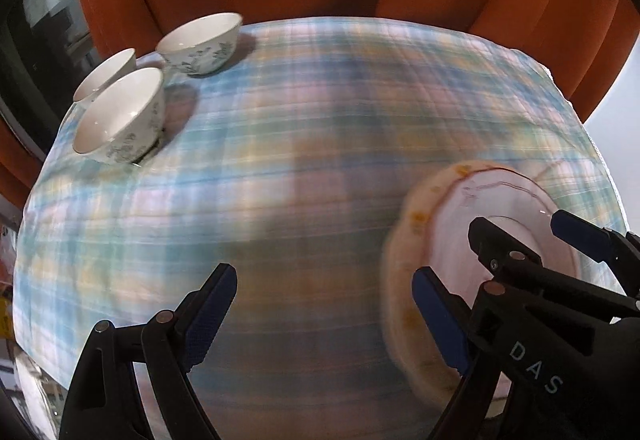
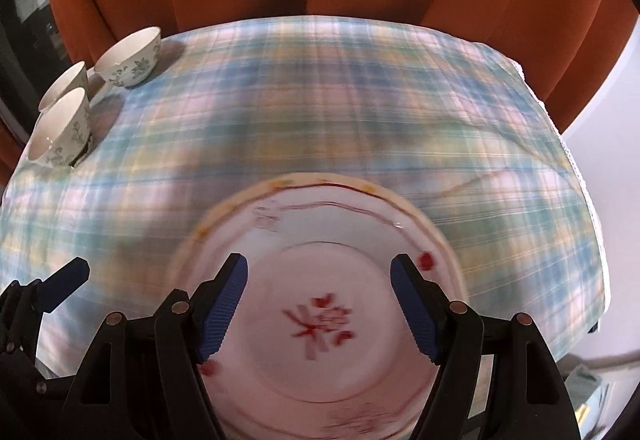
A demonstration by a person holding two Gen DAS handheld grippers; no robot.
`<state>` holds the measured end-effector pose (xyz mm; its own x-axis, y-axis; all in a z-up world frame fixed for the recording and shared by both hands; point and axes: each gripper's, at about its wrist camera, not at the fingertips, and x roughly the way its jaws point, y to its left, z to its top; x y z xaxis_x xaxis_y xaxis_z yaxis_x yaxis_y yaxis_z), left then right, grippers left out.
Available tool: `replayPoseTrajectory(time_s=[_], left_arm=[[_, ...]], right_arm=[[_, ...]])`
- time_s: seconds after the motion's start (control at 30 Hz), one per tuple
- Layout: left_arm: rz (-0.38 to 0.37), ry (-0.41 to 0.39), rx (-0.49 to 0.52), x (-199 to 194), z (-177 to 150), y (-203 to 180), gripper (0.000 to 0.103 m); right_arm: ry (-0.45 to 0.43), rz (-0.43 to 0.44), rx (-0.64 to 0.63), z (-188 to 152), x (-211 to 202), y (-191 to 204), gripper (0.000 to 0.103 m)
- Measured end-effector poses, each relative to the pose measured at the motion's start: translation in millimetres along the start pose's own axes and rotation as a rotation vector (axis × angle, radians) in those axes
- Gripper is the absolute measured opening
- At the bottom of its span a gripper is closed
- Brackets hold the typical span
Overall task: Organize plates and bowls
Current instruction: 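Move both tools toward the plain green-rimmed plate beside the bowls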
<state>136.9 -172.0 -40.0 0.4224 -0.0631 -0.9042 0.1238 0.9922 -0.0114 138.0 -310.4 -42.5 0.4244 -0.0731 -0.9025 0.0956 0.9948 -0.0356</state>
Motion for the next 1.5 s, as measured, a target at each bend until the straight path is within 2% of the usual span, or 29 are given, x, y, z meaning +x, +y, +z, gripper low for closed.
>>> replayPoseTrajectory(time_s=[0.5, 0.6, 0.67, 0.93, 1.17, 1.23, 1.37, 1.4, 1.43, 1.47, 1.5], left_arm=[[0.024, -0.022, 0.014, 9, 19, 129, 0.087], [0.074, -0.045, 0.010, 12, 30, 148, 0.082], [0.070, -0.047, -0.006, 14, 38, 161, 0.078], [0.105, -0.093, -0.023, 18, 81, 201, 0.077], [0.145, -0.102, -0.066, 41, 112, 234, 0.077], [0.154, -0.092, -0.072, 50, 118, 241, 0.075], [0.125, -0.057, -0.082, 64, 123, 250, 0.071], [0.113, -0.046, -0.083, 68, 124, 251, 0.067], [0.114, -0.039, -0.080, 71, 125, 251, 0.054], [0.126, -0.038, -0.076, 74, 125, 251, 0.047], [0.128, -0.031, -0.073, 77, 126, 252, 0.047]], right_arm=[[-0.001, 0.025, 0.067, 20, 7, 131, 0.077], [-0.026, 0.046, 0.055, 33, 9, 159, 0.077], [-0.035, 0.048, 0.043, 43, 10, 176, 0.077], [-0.074, 0.075, 0.041, 87, 11, 221, 0.077], [-0.091, 0.086, 0.015, 123, 32, 249, 0.077], [-0.087, 0.095, 0.007, 131, 40, 258, 0.074], [-0.057, 0.123, 0.012, 141, 58, 269, 0.063], [-0.053, 0.128, 0.013, 142, 60, 272, 0.059], [-0.047, 0.134, 0.013, 143, 63, 273, 0.057], [-0.043, 0.127, 0.009, 143, 65, 275, 0.049], [-0.034, 0.113, 0.003, 144, 68, 277, 0.040]])
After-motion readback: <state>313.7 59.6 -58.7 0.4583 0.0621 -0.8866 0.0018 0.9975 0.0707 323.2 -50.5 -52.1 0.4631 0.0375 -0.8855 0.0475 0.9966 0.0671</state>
